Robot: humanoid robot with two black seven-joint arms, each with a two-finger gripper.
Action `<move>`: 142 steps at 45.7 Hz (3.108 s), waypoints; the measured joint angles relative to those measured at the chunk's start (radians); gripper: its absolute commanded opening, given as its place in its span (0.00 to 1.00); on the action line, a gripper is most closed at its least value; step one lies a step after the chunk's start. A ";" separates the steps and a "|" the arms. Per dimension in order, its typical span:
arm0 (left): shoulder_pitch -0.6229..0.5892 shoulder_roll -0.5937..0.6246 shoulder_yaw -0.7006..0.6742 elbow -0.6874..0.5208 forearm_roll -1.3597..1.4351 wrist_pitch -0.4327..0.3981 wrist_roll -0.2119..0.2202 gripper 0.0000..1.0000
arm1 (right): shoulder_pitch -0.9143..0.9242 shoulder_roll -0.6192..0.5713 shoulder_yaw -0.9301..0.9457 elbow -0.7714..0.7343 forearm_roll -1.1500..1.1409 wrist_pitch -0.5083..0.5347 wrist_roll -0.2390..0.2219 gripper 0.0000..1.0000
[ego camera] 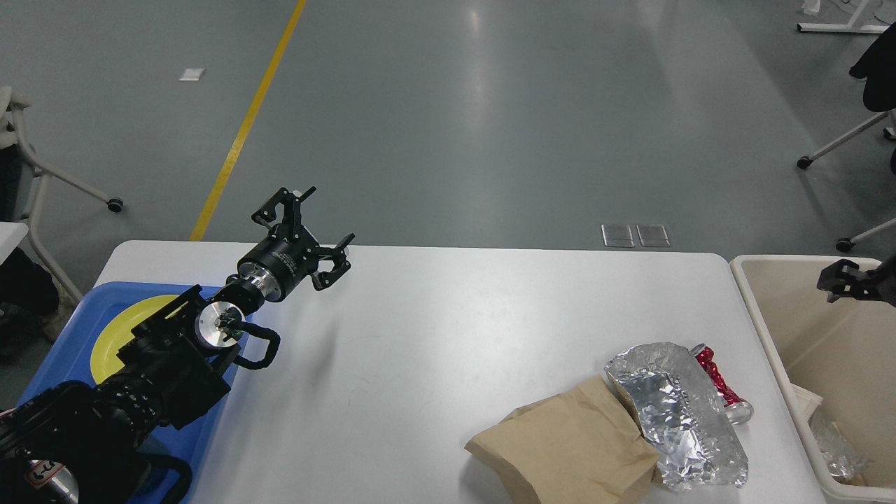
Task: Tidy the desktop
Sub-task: 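Lower the right gripper onto the foil-wrapped bundle and grasp it, then lift the foil bundle and drop it into the white bin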
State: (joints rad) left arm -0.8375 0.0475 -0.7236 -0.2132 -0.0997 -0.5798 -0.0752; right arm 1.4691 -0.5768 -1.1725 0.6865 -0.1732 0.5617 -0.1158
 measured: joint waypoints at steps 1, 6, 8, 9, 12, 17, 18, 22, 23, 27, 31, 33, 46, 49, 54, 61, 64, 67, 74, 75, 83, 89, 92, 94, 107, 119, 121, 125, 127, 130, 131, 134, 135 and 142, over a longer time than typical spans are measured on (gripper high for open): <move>0.000 0.000 0.000 0.000 0.000 0.000 0.000 0.97 | 0.013 0.010 -0.004 0.007 -0.001 0.018 0.000 1.00; 0.000 0.000 0.000 0.000 0.000 0.000 0.000 0.97 | 0.067 0.057 -0.011 0.036 -0.002 0.089 0.001 1.00; 0.000 0.000 0.000 0.000 0.000 0.000 0.000 0.97 | 0.088 0.081 -0.011 0.048 -0.003 0.113 0.002 1.00; 0.000 0.000 0.000 0.000 0.000 0.000 0.000 0.97 | 0.097 0.092 -0.011 0.054 -0.004 0.121 0.002 1.00; 0.000 0.000 0.000 0.000 0.000 0.000 0.000 0.97 | 0.126 0.130 -0.013 0.078 -0.017 0.138 0.002 1.00; 0.000 0.000 0.000 0.000 0.000 0.000 0.000 0.97 | 0.159 0.204 -0.015 0.118 -0.057 0.145 0.002 1.00; 0.000 0.000 0.000 0.000 0.000 0.000 0.000 0.97 | 0.161 0.218 -0.015 0.123 -0.064 0.145 0.002 1.00; 0.000 0.000 0.000 0.000 0.000 0.000 0.000 0.97 | 0.164 0.279 -0.016 0.137 -0.087 0.145 0.002 1.00; 0.000 0.000 0.000 0.000 0.000 0.000 0.000 0.97 | 0.164 0.297 -0.016 0.139 -0.092 0.145 0.002 1.00; 0.000 0.000 0.001 0.000 0.000 0.000 0.000 0.97 | 0.150 0.351 -0.014 0.139 -0.107 0.140 0.001 1.00; 0.000 0.000 0.001 0.000 0.000 0.000 0.000 0.97 | 0.115 0.395 -0.012 0.125 -0.113 0.131 0.000 1.00; 0.000 0.000 0.001 0.000 0.000 0.000 0.000 0.97 | 0.087 0.415 -0.011 0.108 -0.115 0.121 -0.001 1.00; 0.000 0.000 0.001 0.000 0.000 0.000 0.001 0.97 | -0.089 0.444 -0.008 0.048 -0.115 0.040 -0.002 1.00; 0.000 0.000 0.000 0.000 0.000 0.000 0.001 0.97 | -0.113 0.439 -0.007 0.045 -0.115 0.026 -0.001 0.99; 0.000 0.000 0.000 0.000 0.000 0.000 0.001 0.97 | -0.142 0.428 -0.001 0.025 -0.115 0.016 -0.001 0.97; 0.000 0.000 0.000 0.000 0.000 0.000 0.001 0.97 | -0.168 0.422 0.009 0.011 -0.108 -0.004 0.001 0.97; 0.000 0.000 0.000 0.000 0.000 0.000 0.001 0.97 | -0.175 0.422 0.014 0.011 -0.104 -0.020 0.001 0.97; 0.000 0.000 0.000 0.000 0.000 0.000 0.001 0.97 | -0.185 0.422 0.015 0.011 -0.102 -0.033 0.002 0.97; 0.000 0.000 0.000 0.000 0.000 0.000 0.000 0.97 | -0.199 0.419 0.016 0.009 -0.100 -0.047 0.004 0.94; 0.000 0.000 0.000 0.000 0.000 0.000 0.000 0.97 | -0.201 0.418 0.016 0.008 -0.100 -0.048 0.004 0.92; 0.000 0.000 0.000 0.000 0.000 0.000 0.000 0.97 | -0.215 0.412 0.016 0.006 -0.096 -0.053 0.004 0.41; 0.000 0.000 0.000 0.000 0.000 0.000 0.000 0.97 | -0.218 0.404 0.016 0.009 -0.093 -0.047 0.004 0.11; 0.000 0.000 0.000 0.000 0.000 0.000 0.000 0.97 | -0.218 0.392 0.017 0.013 -0.077 -0.043 0.004 0.00; 0.000 0.000 0.000 0.000 0.000 0.000 0.000 0.97 | -0.219 0.390 0.017 0.015 -0.064 -0.042 0.004 0.00; 0.000 0.000 0.000 0.000 0.000 0.000 0.000 0.97 | -0.220 0.377 0.018 0.022 -0.007 -0.034 0.004 0.00; 0.000 0.000 0.000 0.000 0.000 0.000 0.000 0.97 | -0.205 0.373 0.025 0.022 -0.006 -0.035 0.004 0.00; 0.000 0.000 0.000 0.000 0.000 0.000 0.000 0.97 | -0.199 0.369 0.025 0.022 -0.004 -0.033 0.004 0.00; 0.000 0.000 0.000 0.000 0.000 0.000 0.000 0.97 | -0.177 0.357 0.025 0.022 0.005 -0.014 0.004 0.00; 0.000 0.000 0.000 0.000 0.000 0.000 0.000 0.97 | -0.157 0.347 0.025 0.023 0.010 0.012 0.004 0.00; 0.000 0.000 0.000 0.000 0.000 0.000 0.000 0.97 | -0.124 0.331 0.025 0.026 0.013 0.064 0.005 0.00; 0.000 0.000 0.000 0.000 0.000 0.000 0.000 0.97 | -0.107 0.324 0.025 0.027 0.013 0.091 0.005 0.00; 0.000 0.000 0.000 0.000 0.000 0.000 0.000 0.97 | -0.061 0.305 0.025 0.032 0.014 0.164 0.007 0.00; 0.000 0.000 0.000 0.000 0.000 0.000 0.000 0.97 | -0.039 0.297 0.025 0.033 0.014 0.194 0.007 0.00; 0.000 0.000 0.000 0.000 0.000 0.000 0.000 0.97 | 0.090 0.257 0.042 0.036 0.015 0.341 0.008 0.00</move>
State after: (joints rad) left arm -0.8374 0.0476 -0.7237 -0.2132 -0.0997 -0.5798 -0.0752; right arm 1.5591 -0.3201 -1.1307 0.7225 -0.1586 0.9027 -0.1075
